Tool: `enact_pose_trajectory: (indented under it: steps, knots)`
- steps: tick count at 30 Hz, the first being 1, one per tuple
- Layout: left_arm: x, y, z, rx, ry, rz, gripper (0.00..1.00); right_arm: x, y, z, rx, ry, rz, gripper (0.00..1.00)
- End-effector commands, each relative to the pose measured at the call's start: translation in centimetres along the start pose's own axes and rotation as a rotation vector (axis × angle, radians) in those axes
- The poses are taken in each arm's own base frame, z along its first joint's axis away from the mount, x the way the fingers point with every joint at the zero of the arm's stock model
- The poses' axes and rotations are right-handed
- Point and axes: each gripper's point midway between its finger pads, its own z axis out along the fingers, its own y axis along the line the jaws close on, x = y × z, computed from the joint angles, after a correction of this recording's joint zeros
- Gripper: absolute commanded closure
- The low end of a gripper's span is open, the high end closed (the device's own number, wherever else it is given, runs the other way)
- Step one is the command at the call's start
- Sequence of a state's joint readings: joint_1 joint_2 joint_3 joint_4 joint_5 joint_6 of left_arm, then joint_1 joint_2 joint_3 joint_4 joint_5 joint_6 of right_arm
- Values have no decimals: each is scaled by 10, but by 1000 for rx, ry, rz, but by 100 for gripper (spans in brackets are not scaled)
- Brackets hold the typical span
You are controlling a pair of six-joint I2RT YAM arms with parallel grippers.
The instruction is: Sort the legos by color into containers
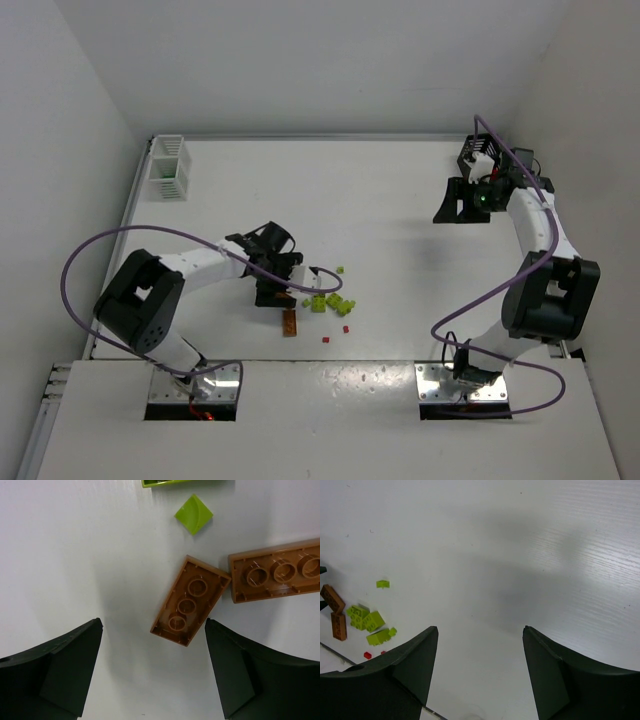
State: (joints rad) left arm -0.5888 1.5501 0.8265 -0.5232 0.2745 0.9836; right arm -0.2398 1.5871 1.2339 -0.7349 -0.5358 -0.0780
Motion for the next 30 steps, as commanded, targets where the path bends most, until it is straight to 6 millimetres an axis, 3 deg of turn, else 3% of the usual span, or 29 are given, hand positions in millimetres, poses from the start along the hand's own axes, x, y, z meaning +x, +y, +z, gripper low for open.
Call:
enact_pose_trajectory:
  steps: [1, 6, 14, 17, 24, 30]
  knots:
    - [-11, -2, 6, 9, -54, 33, 10, 1, 5, 3, -34, 1, -3, 31]
    - [-17, -11, 12, 27, -66, 51, 10, 2, 4, 5, -36, 9, 2, 31]
    - [-20, -25, 18, 53, -72, 36, 21, 6, 4, 6, -38, 16, 7, 31]
    - [-20, -35, 22, 72, -69, 43, 31, 6, 4, 6, -38, 16, 7, 31]
    - [-15, -46, 27, 93, -39, 21, 64, 11, 6, 7, -49, 22, -6, 32]
    - [-18, -35, 16, 54, -67, -45, 78, 17, 13, 4, -71, 16, -6, 32]
